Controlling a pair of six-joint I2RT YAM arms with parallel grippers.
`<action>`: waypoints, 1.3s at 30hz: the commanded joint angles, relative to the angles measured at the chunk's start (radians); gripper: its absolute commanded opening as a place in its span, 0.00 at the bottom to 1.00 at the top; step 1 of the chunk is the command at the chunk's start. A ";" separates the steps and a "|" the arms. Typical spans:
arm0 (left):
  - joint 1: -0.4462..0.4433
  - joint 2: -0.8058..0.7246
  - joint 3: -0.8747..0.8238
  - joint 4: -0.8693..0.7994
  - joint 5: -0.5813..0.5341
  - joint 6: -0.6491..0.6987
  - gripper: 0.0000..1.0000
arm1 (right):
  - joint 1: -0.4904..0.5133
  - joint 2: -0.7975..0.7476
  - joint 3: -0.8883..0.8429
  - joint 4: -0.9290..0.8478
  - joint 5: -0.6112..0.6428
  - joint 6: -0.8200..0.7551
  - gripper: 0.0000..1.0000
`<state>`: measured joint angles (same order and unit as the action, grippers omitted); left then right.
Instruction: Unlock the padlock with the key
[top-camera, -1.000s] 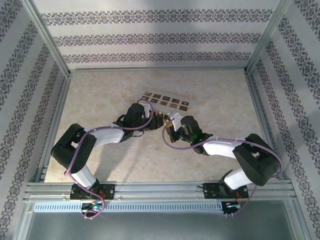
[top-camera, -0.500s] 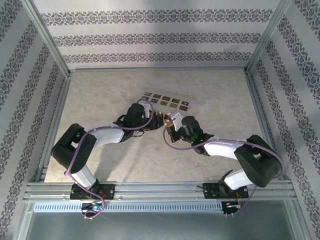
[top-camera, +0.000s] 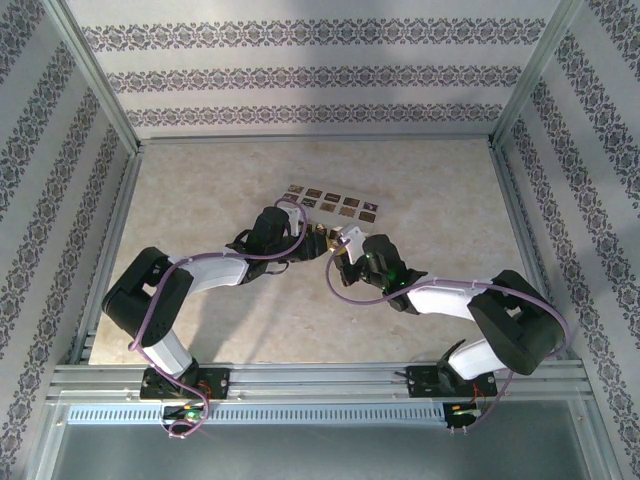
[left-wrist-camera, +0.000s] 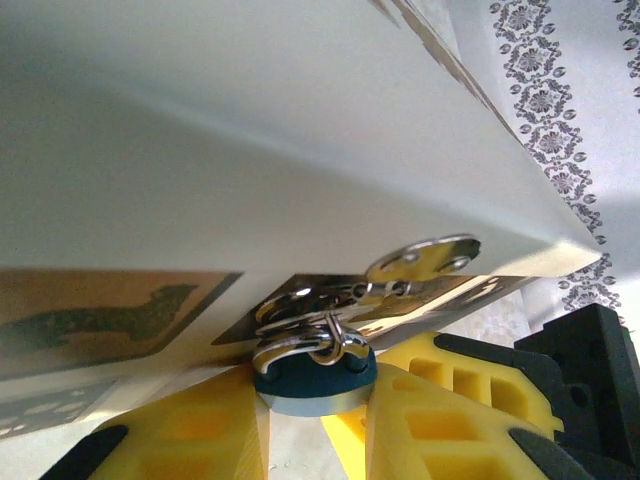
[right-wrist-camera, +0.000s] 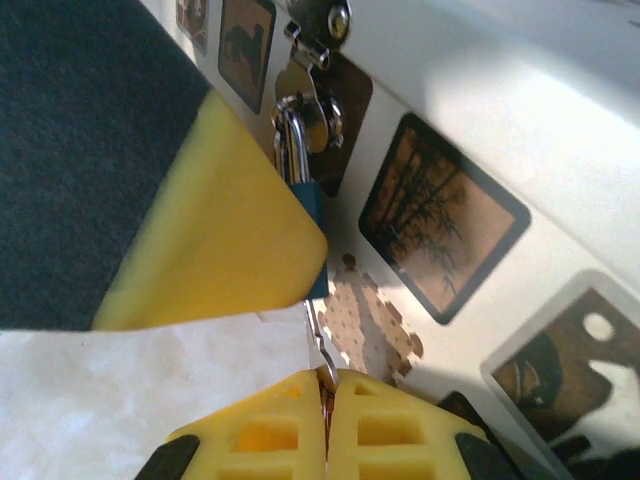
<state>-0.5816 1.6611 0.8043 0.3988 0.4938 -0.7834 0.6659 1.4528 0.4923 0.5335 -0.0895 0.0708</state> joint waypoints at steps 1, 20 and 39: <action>-0.026 -0.009 0.004 0.000 0.077 -0.002 0.26 | 0.012 -0.024 0.003 0.106 0.044 -0.010 0.00; -0.027 -0.007 0.003 0.008 0.085 -0.015 0.26 | 0.016 0.019 0.059 0.180 0.012 0.044 0.00; -0.027 0.001 -0.006 0.020 0.086 -0.022 0.26 | -0.011 0.088 0.126 0.321 -0.062 0.110 0.00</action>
<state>-0.5747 1.6611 0.8043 0.4011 0.4465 -0.8024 0.6628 1.5650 0.5415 0.6483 -0.1184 0.1474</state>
